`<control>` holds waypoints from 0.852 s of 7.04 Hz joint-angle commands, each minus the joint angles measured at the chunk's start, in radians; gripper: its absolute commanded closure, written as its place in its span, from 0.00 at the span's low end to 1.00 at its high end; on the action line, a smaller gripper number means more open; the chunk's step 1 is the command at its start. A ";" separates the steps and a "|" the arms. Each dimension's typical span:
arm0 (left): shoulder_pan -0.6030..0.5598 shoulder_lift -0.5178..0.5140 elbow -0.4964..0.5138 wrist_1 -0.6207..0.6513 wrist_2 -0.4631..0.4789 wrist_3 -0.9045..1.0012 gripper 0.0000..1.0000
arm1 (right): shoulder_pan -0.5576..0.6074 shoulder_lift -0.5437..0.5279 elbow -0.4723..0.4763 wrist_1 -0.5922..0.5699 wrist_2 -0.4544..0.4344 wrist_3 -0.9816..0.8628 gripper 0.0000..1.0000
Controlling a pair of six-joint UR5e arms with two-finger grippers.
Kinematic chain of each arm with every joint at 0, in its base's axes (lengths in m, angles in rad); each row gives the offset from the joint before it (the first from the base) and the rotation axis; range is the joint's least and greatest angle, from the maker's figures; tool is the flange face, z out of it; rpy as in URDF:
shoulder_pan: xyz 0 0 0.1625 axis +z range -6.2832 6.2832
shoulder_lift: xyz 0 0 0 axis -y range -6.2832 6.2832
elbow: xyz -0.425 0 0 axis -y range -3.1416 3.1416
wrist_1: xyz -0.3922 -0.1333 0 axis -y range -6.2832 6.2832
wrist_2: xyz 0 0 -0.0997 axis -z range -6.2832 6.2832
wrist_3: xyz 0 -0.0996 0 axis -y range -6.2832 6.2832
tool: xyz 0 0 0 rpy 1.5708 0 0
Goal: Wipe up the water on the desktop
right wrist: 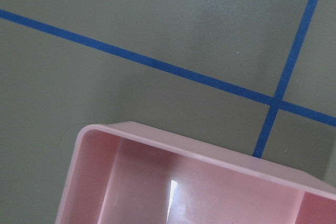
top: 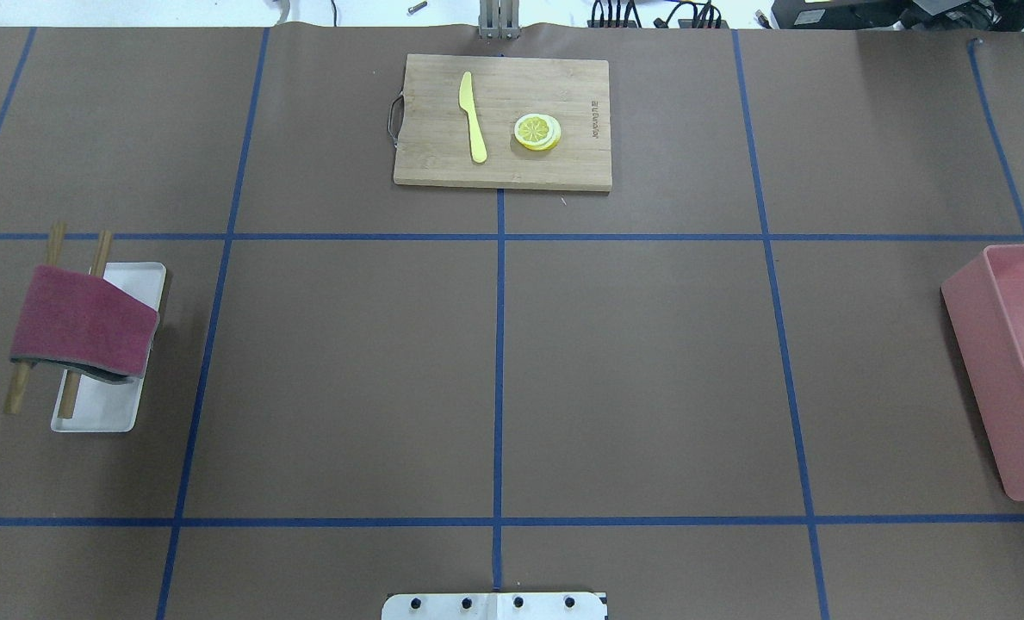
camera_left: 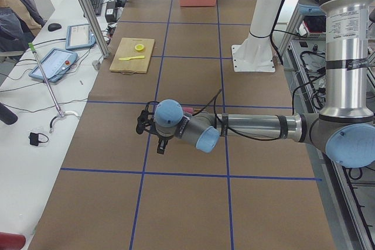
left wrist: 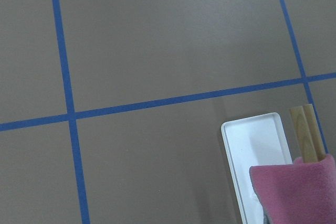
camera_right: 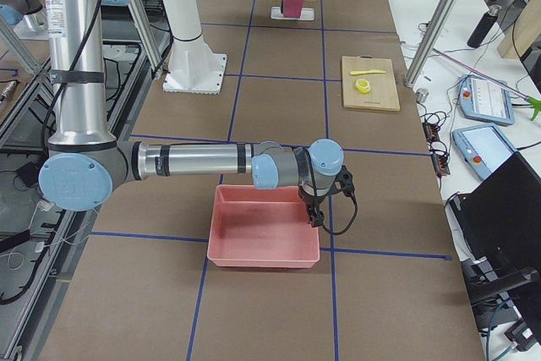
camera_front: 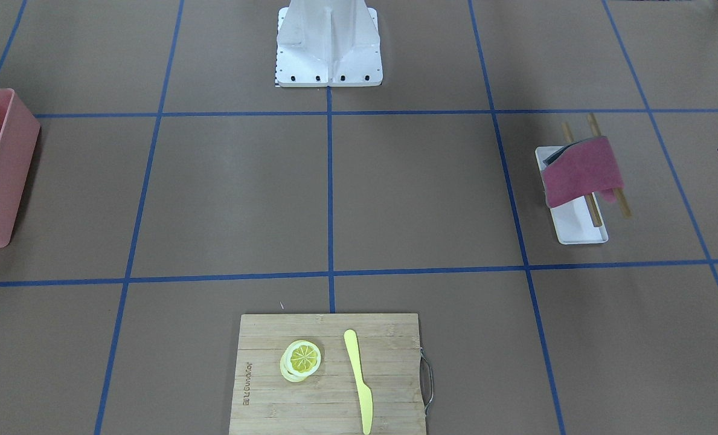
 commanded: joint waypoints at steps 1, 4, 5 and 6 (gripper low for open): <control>0.012 -0.009 -0.001 -0.048 0.057 -0.094 0.03 | 0.000 -0.005 0.014 0.002 0.000 0.001 0.00; 0.035 0.003 -0.025 -0.050 0.157 -0.085 0.03 | 0.000 -0.025 0.003 0.074 -0.002 -0.001 0.00; 0.036 0.018 -0.031 -0.050 0.210 -0.071 0.03 | 0.000 -0.031 0.003 0.087 -0.002 -0.001 0.00; 0.039 0.042 -0.033 -0.050 0.229 -0.029 0.03 | 0.000 -0.036 0.003 0.088 -0.006 -0.001 0.00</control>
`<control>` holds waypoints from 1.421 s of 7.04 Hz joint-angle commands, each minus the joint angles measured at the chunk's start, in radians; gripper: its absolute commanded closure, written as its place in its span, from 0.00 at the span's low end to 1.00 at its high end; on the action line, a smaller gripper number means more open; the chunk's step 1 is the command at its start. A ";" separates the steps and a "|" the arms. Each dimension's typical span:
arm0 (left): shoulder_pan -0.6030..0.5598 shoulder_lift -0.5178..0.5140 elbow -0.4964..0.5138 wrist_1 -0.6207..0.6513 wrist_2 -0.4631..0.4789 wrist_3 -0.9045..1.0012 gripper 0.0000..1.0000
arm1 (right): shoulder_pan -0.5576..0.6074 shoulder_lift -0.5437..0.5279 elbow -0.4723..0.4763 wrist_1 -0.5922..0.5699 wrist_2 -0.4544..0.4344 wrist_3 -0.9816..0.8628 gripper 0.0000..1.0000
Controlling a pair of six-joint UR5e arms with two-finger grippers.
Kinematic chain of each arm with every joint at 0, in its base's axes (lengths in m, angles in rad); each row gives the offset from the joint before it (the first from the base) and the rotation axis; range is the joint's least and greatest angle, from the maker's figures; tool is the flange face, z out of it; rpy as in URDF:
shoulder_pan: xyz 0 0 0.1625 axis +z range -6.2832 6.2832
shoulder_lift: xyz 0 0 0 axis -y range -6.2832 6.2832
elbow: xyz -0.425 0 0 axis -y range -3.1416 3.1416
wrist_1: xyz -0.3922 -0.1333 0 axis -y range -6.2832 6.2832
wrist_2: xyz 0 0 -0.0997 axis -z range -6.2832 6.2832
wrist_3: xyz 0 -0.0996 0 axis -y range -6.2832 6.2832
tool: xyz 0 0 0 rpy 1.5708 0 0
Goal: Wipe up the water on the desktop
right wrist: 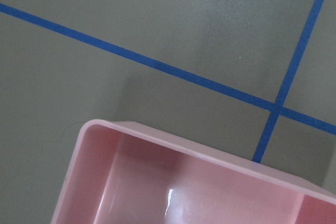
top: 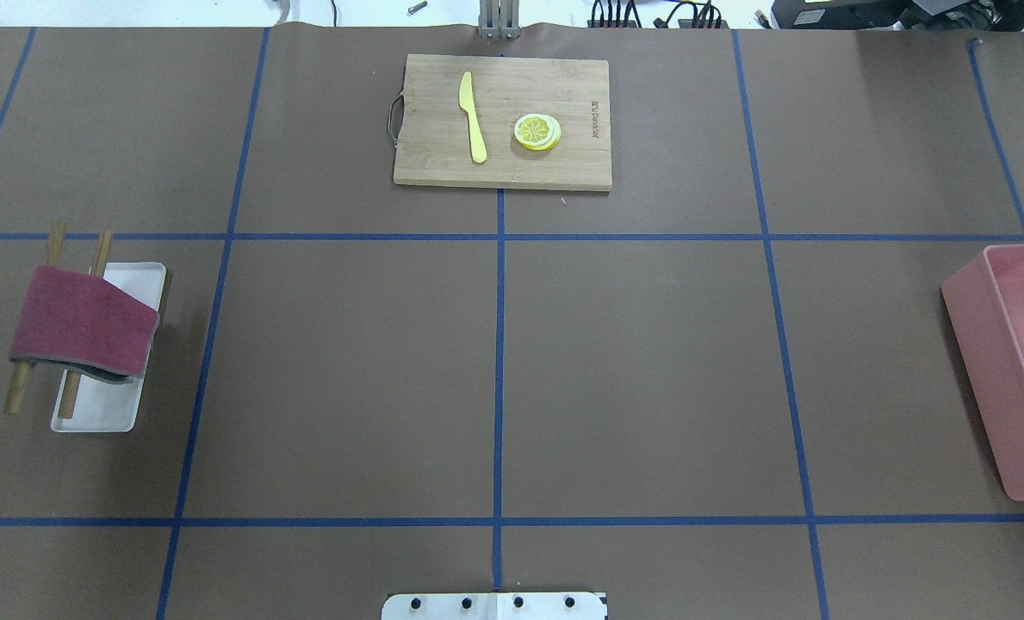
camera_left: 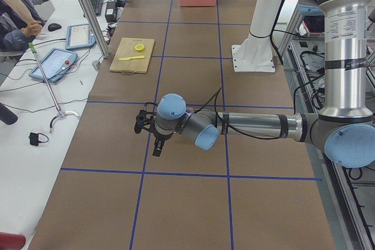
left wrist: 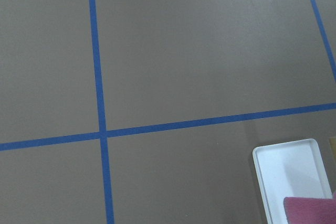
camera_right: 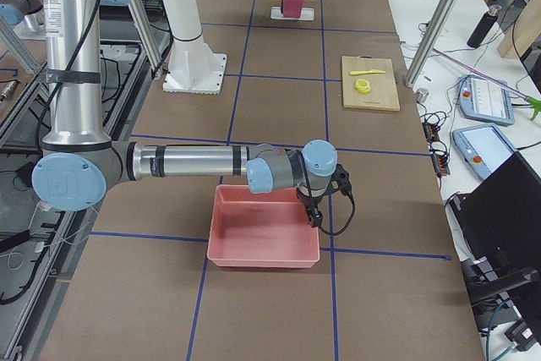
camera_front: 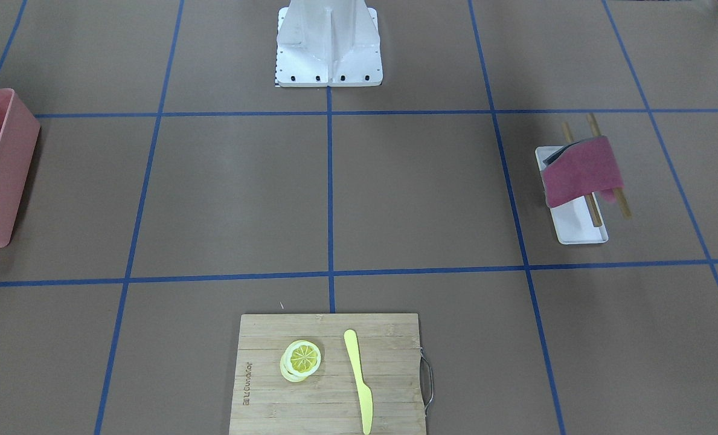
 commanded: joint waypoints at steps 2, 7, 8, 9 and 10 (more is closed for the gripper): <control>0.011 0.025 -0.007 0.012 0.025 0.029 0.02 | 0.000 -0.030 0.001 0.062 -0.004 0.001 0.00; 0.221 -0.041 -0.131 0.029 -0.100 -0.351 0.02 | 0.000 -0.048 0.007 0.080 0.001 0.003 0.00; 0.291 -0.042 -0.175 0.029 -0.077 -0.480 0.02 | 0.000 -0.050 0.007 0.080 0.002 0.003 0.00; 0.343 -0.035 -0.179 0.027 -0.004 -0.486 0.08 | 0.000 -0.056 0.009 0.081 0.003 0.003 0.00; 0.362 -0.036 -0.177 0.024 0.003 -0.429 0.09 | 0.000 -0.057 0.007 0.081 0.003 0.003 0.00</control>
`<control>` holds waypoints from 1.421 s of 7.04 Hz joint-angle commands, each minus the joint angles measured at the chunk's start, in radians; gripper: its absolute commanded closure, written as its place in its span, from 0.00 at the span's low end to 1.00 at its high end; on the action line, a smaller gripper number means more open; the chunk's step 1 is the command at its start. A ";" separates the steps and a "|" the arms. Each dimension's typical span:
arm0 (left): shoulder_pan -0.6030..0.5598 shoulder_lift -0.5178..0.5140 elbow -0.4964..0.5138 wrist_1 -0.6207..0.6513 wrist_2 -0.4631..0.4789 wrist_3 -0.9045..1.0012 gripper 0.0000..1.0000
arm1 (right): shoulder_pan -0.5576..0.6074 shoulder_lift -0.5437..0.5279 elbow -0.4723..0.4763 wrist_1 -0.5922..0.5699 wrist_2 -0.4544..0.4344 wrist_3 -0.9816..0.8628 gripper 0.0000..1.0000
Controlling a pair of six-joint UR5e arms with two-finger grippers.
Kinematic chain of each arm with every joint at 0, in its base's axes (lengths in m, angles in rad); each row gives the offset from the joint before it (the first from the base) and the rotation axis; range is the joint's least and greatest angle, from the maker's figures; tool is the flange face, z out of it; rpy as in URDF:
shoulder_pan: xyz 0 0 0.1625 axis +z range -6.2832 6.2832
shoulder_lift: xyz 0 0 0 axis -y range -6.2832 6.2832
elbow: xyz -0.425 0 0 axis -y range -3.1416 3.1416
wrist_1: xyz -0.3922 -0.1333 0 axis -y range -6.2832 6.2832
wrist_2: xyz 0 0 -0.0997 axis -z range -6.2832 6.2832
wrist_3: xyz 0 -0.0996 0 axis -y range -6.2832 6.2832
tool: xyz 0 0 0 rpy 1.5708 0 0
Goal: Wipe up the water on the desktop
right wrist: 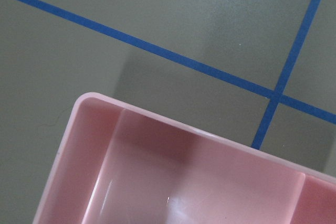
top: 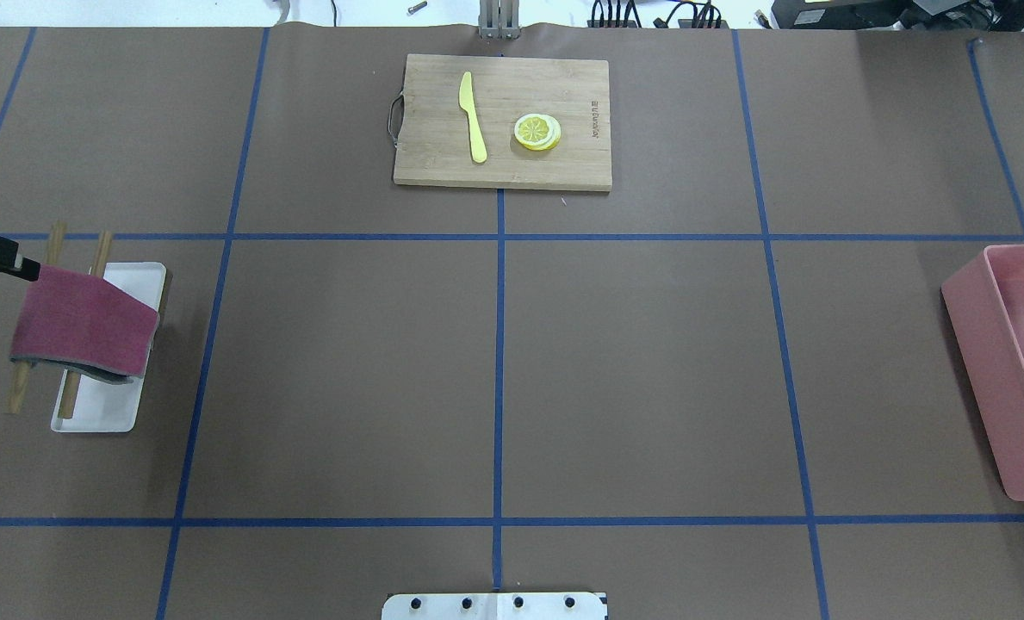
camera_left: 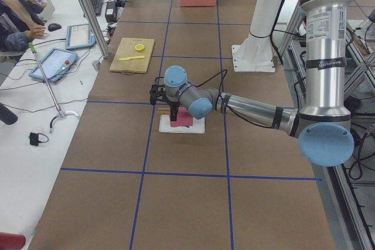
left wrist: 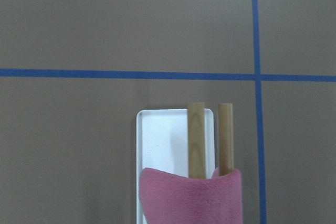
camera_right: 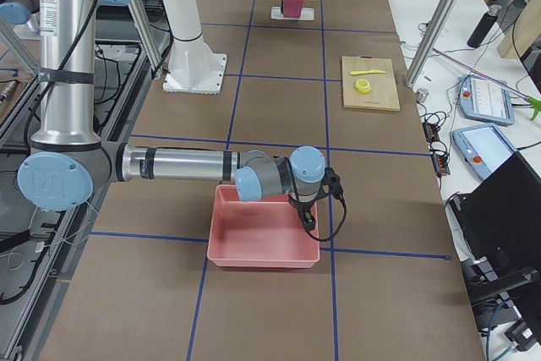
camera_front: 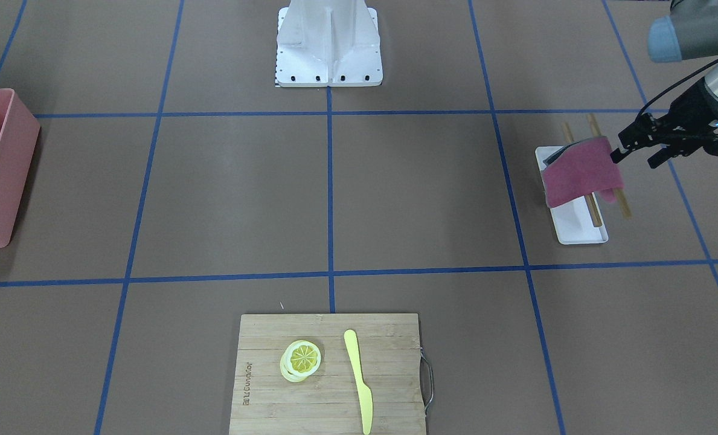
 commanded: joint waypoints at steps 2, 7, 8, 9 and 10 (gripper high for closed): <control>0.042 0.035 -0.007 -0.001 0.067 0.067 0.02 | 0.000 -0.004 -0.007 -0.001 0.000 0.000 0.00; 0.062 0.035 0.013 0.009 0.085 0.061 0.11 | 0.000 -0.014 -0.010 0.005 0.000 0.000 0.00; 0.062 0.033 0.005 0.009 0.082 0.060 0.29 | 0.000 -0.016 -0.008 0.005 0.002 0.000 0.00; 0.062 0.033 -0.001 0.009 0.077 0.051 0.43 | 0.000 -0.022 -0.007 0.005 0.005 0.000 0.00; 0.062 0.033 -0.009 0.008 0.072 0.037 0.65 | 0.000 -0.023 -0.005 0.005 0.006 0.000 0.00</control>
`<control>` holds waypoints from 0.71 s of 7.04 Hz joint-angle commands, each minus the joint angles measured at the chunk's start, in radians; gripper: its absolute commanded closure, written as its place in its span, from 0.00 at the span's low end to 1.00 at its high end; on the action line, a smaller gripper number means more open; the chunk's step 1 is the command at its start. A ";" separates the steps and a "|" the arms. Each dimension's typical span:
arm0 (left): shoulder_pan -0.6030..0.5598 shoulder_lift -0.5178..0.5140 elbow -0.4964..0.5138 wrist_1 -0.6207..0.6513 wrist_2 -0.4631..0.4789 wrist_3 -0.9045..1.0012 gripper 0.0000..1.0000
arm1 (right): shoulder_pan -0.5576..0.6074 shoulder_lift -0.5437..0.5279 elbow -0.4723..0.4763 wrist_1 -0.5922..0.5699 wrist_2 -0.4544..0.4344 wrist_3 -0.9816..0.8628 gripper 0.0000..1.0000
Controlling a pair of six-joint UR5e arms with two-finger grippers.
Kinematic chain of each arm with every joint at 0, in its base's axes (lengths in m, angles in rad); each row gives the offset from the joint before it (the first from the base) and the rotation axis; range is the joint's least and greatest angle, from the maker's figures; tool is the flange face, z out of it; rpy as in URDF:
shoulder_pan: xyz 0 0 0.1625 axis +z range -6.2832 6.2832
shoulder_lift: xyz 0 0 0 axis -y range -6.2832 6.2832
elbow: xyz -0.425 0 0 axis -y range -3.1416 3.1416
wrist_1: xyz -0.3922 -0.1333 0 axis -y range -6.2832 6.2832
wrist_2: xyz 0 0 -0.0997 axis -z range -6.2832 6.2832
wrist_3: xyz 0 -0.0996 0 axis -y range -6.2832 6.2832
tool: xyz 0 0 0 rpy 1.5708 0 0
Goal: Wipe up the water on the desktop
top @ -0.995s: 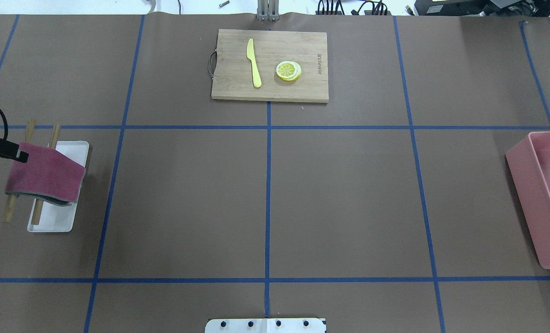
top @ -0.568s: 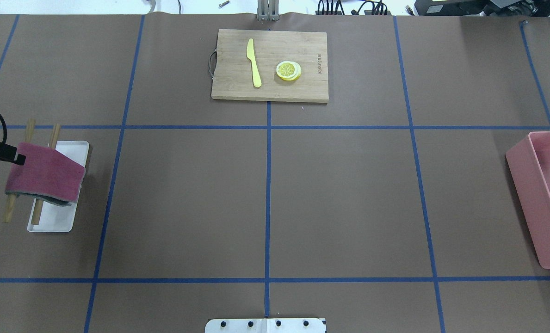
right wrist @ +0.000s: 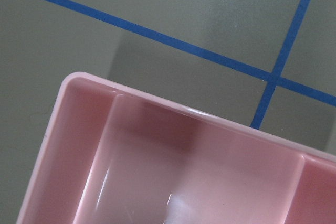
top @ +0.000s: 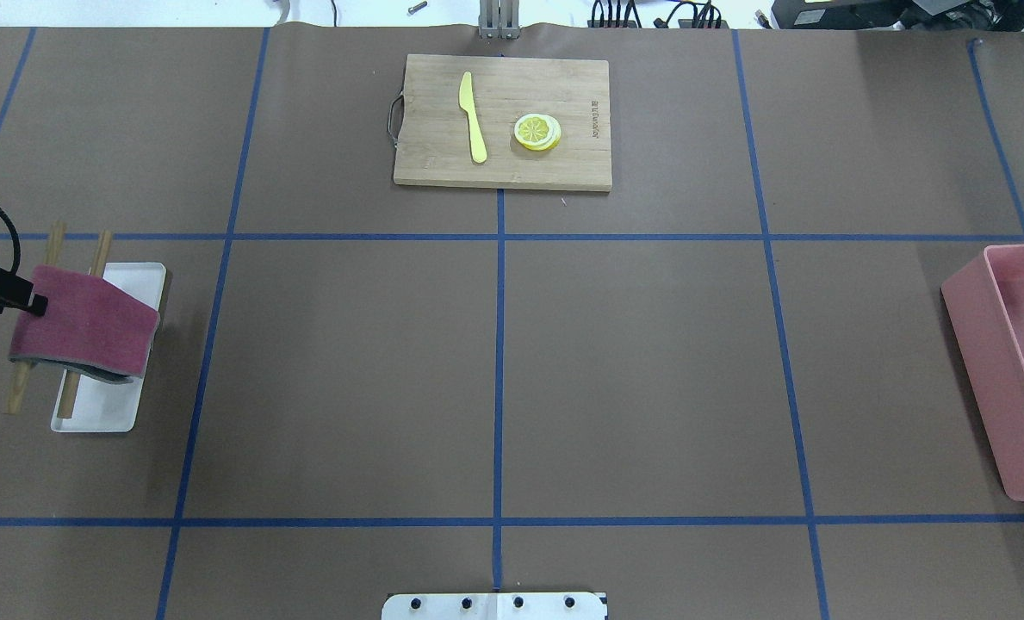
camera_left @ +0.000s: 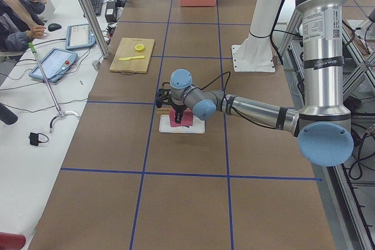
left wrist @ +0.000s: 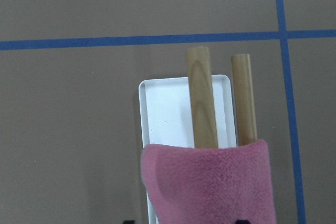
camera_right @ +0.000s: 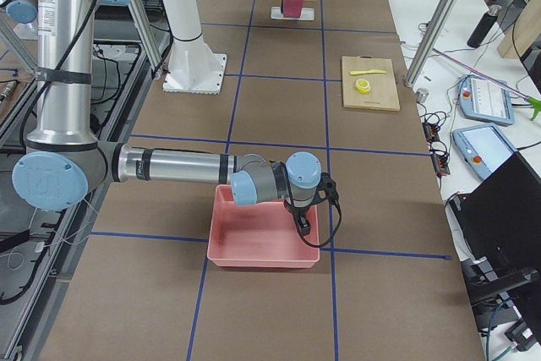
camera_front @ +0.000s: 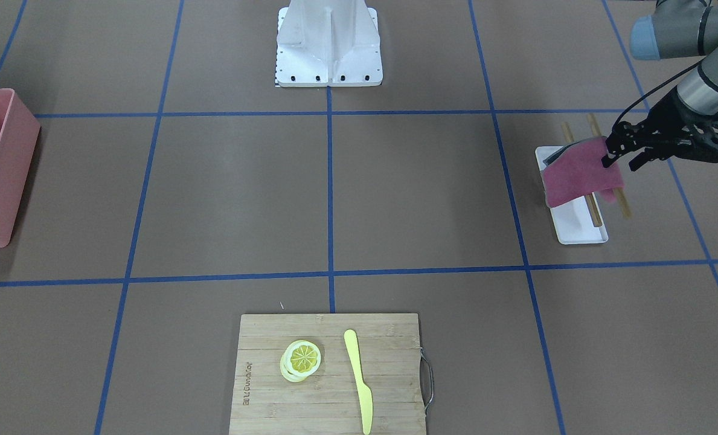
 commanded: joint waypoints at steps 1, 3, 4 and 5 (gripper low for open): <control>0.000 0.001 -0.013 -0.001 -0.005 -0.013 0.83 | 0.000 -0.005 0.003 0.000 0.002 0.000 0.00; -0.001 0.004 -0.028 0.000 -0.014 -0.014 1.00 | 0.000 -0.017 0.009 0.002 0.011 0.000 0.00; -0.007 0.003 -0.042 0.000 -0.034 -0.023 1.00 | 0.000 -0.017 0.011 0.002 0.012 0.000 0.00; -0.009 0.009 -0.071 0.000 -0.036 -0.033 1.00 | 0.000 -0.017 0.009 0.002 0.012 0.000 0.00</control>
